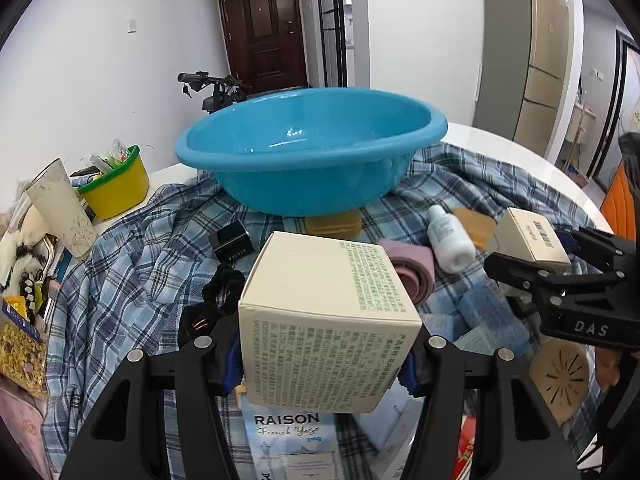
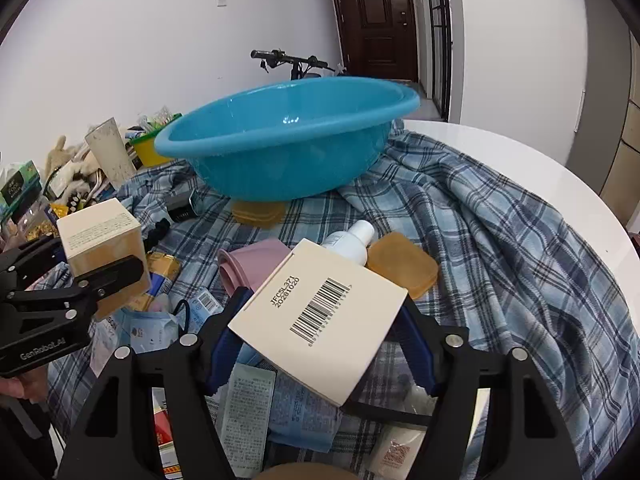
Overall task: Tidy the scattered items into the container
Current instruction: 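Lift both held boxes and carry them over the turquoise basin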
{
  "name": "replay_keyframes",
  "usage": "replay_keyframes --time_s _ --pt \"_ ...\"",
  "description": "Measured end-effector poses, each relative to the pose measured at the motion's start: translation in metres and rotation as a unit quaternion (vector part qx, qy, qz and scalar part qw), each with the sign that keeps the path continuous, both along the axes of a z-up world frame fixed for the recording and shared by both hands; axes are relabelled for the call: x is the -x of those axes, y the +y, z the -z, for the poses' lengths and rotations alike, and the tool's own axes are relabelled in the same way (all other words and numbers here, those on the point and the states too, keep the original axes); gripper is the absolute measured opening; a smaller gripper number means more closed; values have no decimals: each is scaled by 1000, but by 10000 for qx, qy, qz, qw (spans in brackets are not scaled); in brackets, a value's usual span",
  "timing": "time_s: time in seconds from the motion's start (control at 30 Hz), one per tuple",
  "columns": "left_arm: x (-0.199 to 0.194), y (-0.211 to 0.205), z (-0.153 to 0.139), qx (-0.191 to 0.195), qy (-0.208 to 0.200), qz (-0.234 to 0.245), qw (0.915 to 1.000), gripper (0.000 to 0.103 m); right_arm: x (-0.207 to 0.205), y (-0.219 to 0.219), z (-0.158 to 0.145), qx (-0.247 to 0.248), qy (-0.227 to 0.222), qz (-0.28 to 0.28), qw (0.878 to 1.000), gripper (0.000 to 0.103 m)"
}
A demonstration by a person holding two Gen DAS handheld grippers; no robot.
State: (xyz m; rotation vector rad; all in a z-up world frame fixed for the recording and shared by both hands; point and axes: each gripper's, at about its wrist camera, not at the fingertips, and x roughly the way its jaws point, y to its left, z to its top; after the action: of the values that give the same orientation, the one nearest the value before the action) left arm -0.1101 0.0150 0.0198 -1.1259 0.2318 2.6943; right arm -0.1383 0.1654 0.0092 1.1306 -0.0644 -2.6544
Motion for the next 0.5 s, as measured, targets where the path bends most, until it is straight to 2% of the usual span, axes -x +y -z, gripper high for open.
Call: replay_keyframes --time_s 0.23,0.5 --pt "-4 5 -10 -49 306 -148 9994 61 -8 1 -16 -70 381 211 9990 69" --pt "-5 10 -30 -219 619 -231 9976 61 -14 -8 -40 42 770 174 9969 69"
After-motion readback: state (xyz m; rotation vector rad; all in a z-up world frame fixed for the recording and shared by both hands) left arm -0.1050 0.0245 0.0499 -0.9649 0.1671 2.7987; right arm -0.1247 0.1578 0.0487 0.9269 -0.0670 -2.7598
